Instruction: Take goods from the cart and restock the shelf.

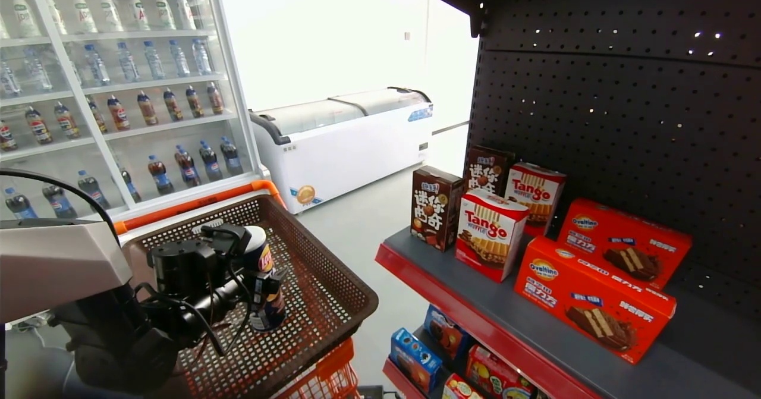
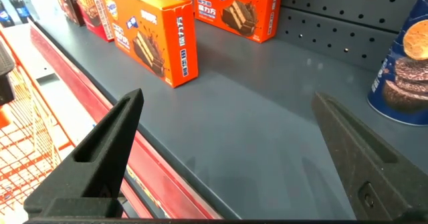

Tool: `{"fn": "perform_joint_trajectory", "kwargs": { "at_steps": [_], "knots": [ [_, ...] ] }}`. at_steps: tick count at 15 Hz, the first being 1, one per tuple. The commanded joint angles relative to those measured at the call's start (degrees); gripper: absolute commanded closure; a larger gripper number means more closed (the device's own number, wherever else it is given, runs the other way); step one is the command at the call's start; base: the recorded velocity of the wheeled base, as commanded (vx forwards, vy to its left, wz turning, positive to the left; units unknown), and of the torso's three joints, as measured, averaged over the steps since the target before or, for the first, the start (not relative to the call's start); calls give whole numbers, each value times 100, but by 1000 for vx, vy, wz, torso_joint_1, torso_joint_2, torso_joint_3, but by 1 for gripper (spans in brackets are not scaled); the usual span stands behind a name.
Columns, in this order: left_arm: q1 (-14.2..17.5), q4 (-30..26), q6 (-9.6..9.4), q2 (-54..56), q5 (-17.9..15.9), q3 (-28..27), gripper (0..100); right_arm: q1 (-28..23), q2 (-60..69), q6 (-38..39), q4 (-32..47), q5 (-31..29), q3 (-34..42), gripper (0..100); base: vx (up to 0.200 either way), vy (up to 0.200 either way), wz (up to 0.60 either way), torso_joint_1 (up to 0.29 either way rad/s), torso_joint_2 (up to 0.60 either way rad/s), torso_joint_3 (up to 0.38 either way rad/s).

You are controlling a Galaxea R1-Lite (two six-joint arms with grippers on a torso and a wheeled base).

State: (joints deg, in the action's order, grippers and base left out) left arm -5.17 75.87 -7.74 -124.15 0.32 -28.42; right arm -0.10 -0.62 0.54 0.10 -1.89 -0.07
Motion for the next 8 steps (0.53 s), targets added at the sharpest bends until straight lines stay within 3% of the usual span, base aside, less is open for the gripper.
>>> {"fn": "perform_joint_trajectory", "kwargs": {
  "at_steps": [1,5,8],
  "knots": [
    [-37,6,1,-30,-5,-15,100,1,-8,-1,-1,4,-1,0,0,0,0,0,0,0],
    [-116,-152,-52,-13,3,-24,100,1,-8,-1,-1,-4,-1,0,0,0,0,0,0,0],
    [-406,-222,-78,242,21,-24,100,1,-8,-1,-1,-4,-1,0,0,0,0,0,0,0]
  ]
}}
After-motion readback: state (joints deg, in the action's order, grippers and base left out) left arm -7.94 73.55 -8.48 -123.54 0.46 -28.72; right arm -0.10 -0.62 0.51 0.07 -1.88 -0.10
